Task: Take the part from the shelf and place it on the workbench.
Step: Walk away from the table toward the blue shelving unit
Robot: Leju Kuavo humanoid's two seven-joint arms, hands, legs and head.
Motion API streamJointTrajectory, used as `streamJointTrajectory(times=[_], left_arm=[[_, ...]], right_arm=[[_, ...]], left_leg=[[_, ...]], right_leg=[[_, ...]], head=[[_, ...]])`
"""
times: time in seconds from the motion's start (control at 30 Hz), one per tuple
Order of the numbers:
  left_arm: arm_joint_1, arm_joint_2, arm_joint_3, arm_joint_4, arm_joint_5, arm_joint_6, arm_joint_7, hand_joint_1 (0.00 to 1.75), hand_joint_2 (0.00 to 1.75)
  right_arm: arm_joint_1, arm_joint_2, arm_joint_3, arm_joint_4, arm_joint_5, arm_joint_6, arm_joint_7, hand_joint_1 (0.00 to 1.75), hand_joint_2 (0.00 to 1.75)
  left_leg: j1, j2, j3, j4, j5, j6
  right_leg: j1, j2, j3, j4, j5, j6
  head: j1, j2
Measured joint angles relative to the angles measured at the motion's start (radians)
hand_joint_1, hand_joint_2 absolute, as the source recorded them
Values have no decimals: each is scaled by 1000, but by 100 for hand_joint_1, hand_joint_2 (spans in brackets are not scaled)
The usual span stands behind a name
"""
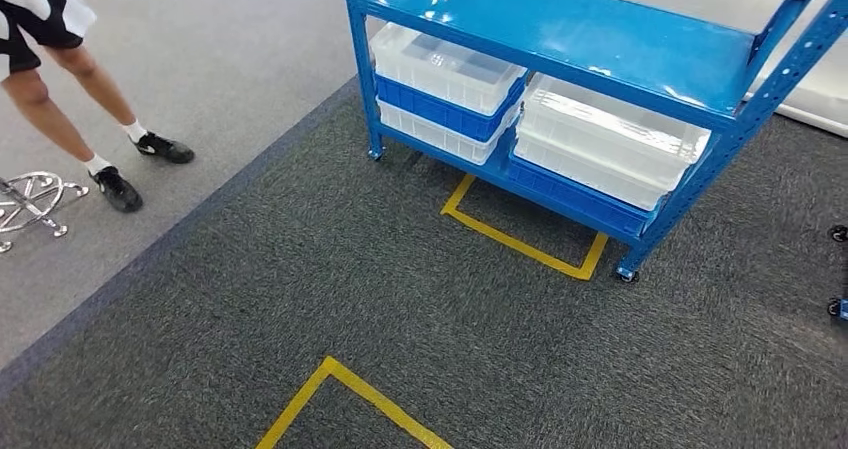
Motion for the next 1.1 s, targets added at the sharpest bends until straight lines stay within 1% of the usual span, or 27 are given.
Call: streamJointTrajectory(times=[0.03, 0.07, 0.1, 0.13, 0.17, 0.23, 0.27, 0.3, 0.37, 0.4, 0.43, 0.5, 0.53, 0.57, 0.6, 0.63, 0.67, 0.73, 0.77, 0.8, 0.87, 0.9, 0.97, 1.0, 1.03, 1.07, 1.1], left_arm=[[1, -1, 3, 9, 3, -2, 18, 0, 0], [3, -1, 6, 17, 7, -6, 40, 0, 0], [4, -2, 8, 23, 9, -10, 62, 0, 0], [5, -3, 9, 27, 10, -15, 90, 0, 0], [6, -4, 10, 30, 10, -22, 116, 0, 0], [8, -5, 10, 36, 0, -40, 159, 0, 0], [8, -5, 9, 39, -7, -51, 171, 0, 0], [8, -6, 6, 41, -16, -61, 179, 0, 0], [6, -7, 0, 42, -27, -80, 188, 0, 0], [4, -8, -2, 42, -28, -87, 191, 0, 0], [4, -9, -3, 42, -25, -93, 195, 0, 0], [6, -11, -3, 42, -19, -102, 206, 0, 0], [7, -11, -3, 43, -18, -106, 212, 0, 0], [7, -12, -3, 43, -19, -109, 217, 0, 0], [7, -12, -3, 43, -20, -112, 222, 0, 0], [6, -13, -3, 43, -22, -115, 227, 0, 0], [4, -14, -4, 43, -24, -118, 231, 0, 0], [2, -16, -5, 43, -26, -123, 236, 0, 0], [2, -16, -5, 43, -27, -124, 237, 0, 0], [1, -17, -5, 43, -27, -124, 238, 0, 0], [-4, -18, -6, 43, -28, -125, 243, 0, 0], [-7, -18, -7, 44, -28, -124, 248, 0, 0], [-8, -20, -9, 44, -28, -121, 258, 0, 0], [-6, -21, -10, 45, -28, -118, 262, 0, 0], [-4, -21, -10, 46, -28, -114, 265, 0, 0], [-3, -21, -10, 47, -28, -110, 267, 0, 0], [-1, -21, -11, 48, -29, -104, 268, 0, 0]], right_arm=[[-1, 0, 0, 0, 0, 1, 0, 0, 0], [-2, 1, 0, 0, 0, 1, 1, 0, 0], [-2, 1, 0, 0, 1, 1, 2, 0, 0], [-2, 1, 0, 0, 1, 1, 3, 0, 0], [-2, 1, -1, 0, 1, 1, 4, 0, 0], [-3, 1, -1, 0, 2, 1, 7, 0, 0], [-4, 0, -1, 0, 2, 1, 9, 0, 0], [-4, 0, -1, 0, 3, 1, 11, 0, 0], [-1, 0, -2, 0, 4, 1, 15, 0, 0], [0, -1, -2, 0, 5, 1, 16, 0, 0], [1, -1, -2, 0, 6, 2, 17, 0, 0], [-1, -2, -2, 0, 11, 3, 18, 0, 0], [-2, -2, -2, 0, 13, 4, 18, 0, 0], [-3, -2, -2, 0, 16, 5, 18, 0, 0], [-3, -2, -2, 0, 17, 6, 18, 0, 0], [-3, -2, -2, 0, 19, 7, 18, 0, 0], [-2, -3, -2, 0, 20, 8, 18, 0, 0], [-4, -6, -2, 0, 21, 10, 18, 0, 0], [-6, -8, -2, 0, 21, 11, 18, 0, 0], [-7, -8, -2, 0, 21, 12, 17, 0, 0], [-7, -9, -1, 0, 24, 12, 17, 0, 0], [-6, -8, -1, 0, 26, 9, 15, 0, 0], [-7, -8, -1, 0, 30, 0, 8, 0, 0], [-7, -8, -1, 0, 32, -3, 5, 0, 0], [-8, -9, -1, 0, 33, -5, 4, 0, 0], [-8, -9, -1, 0, 33, -5, 3, 0, 0], [-9, -9, -1, 0, 34, -6, 3, 0, 0]], left_leg=[[0, -9, -32, 64, -25, -1], [0, -13, -55, 108, -34, -1], [0, -15, -63, 117, -22, 0], [0, -19, -54, 88, 9, 2], [1, -30, -31, 28, 50, 5], [3, -78, 14, -87, 100, 12], [3, -96, 24, -117, 107, 15], [1, -103, 27, -127, 104, 19], [0, -83, 31, -135, 109, 29], [1, -70, 35, -140, 113, 36], [3, -57, 38, -146, 117, 44], [2, -29, 40, -152, 120, 54], [1, -14, 40, -152, 120, 57], [-1, 1, 40, -152, 119, 58], [-1, 15, 40, -152, 117, 57], [-2, 28, 42, -151, 115, 56], [-2, 39, 44, -151, 113, 54], [-4, 59, 51, -150, 106, 47], [-6, 68, 54, -149, 103, 42], [-8, 77, 57, -149, 100, 36], [-10, 92, 64, -152, 96, 25], [-9, 84, 67, -147, 90, 20], [-6, 38, 47, -92, 50, 10], [-4, 11, 20, -34, 18, 7], [-4, -5, -13, 34, -15, 5], [-3, -12, -45, 96, -36, 3], [-3, -15, -65, 132, -40, 2]], right_leg=[[1, 11, 0, 1, 0, -2], [2, 24, 0, 3, -1, -2], [2, 38, 0, 5, -2, -3], [2, 53, 0, 8, -3, -2], [2, 67, 1, 12, -5, -1], [3, 92, -3, 19, -7, 6], [2, 102, -8, 21, -7, 11], [1, 113, -12, 22, -5, 17], [-2, 131, -17, 20, -1, 31], [-2, 120, -21, 27, -5, 36], [-1, 97, -31, 49, -21, 41], [-1, 38, -79, 150, -78, 48], [-2, 22, -111, 214, -108, 52], [-4, 14, -135, 263, -123, 54], [-4, 10, -143, 282, -121, 56], [-5, 5, -132, 262, -100, 57], [-4, -4, -101, 208, -68, 55], [4, -45, -29, 77, -18, 43], [8, -59, -8, 35, -8, 37], [13, -66, 0, 16, -7, 31], [14, -46, 0, 10, -6, 20], [12, -37, 1, 6, -3, 15], [6, -24, 4, -2, 3, 3], [5, -19, 3, -3, 4, -1], [6, -13, 2, -3, 4, -4], [6, -6, 2, -2, 4, -6], [7, 1, 2, 0, 3, -6]], head=[[0, 0], [0, 0], [0, 0], [0, 0], [0, 0], [0, 0], [0, 0], [0, 0], [0, 0], [0, 0], [1, 0], [2, 0], [2, 0], [2, 0], [2, 0], [2, 0], [2, 0], [2, 0], [2, 0], [2, 0], [1, 0], [1, 0], [1, 0], [1, 0], [0, 0], [0, 0], [0, 0]])
